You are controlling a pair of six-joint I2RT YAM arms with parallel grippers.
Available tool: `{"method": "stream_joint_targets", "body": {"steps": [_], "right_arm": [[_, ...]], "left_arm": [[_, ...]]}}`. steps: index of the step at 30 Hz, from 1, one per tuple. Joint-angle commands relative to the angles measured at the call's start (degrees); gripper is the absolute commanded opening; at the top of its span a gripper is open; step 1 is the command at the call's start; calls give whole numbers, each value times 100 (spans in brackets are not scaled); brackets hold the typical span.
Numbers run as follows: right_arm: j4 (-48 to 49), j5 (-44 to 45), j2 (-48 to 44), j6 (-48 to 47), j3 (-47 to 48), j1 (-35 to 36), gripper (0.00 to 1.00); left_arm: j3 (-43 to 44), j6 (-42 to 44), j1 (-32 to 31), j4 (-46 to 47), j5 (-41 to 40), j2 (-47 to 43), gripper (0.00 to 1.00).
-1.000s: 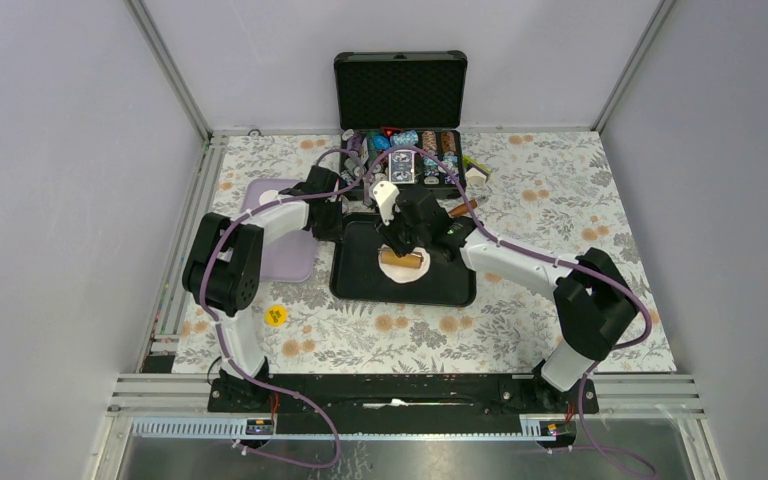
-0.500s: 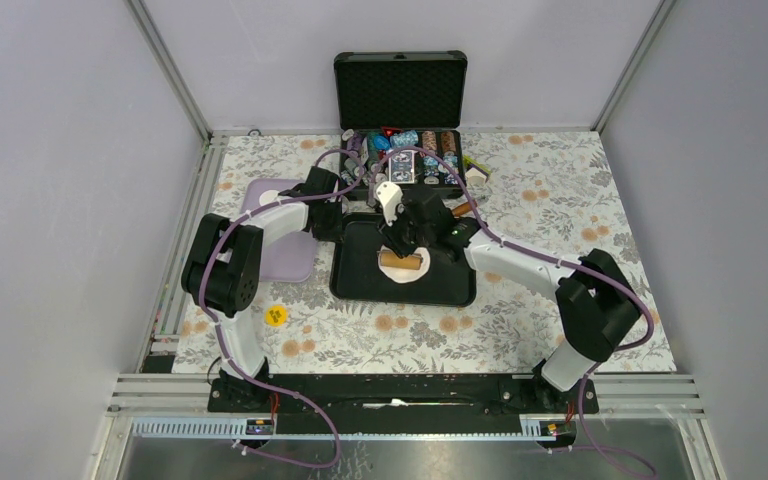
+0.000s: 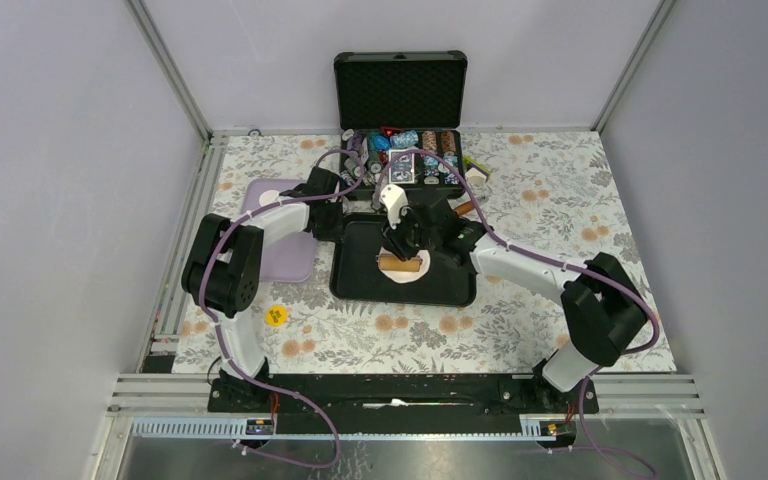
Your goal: Roll out the dumpling wrappers from the dough
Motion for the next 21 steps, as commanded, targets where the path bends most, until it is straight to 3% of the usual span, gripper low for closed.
{"method": "stream_joint_targets", "body": {"steps": [1,6,12,21], "right_arm": [[-1784,-920,251,653,-419,138,0],[-1631,-477,-109,614,551,-185,0],[-1564,-133,150,623,1720,-303,0],[-887,563,766,540,1615,-296,0]], "left_arm": [[-163,73,-44,-178,-523,10,0],[-165,73,-55,-171,-538,4,0],[-160,73,-71,-169,-556,9,0],[-151,82,-82,-178,-576,10,0]]}}
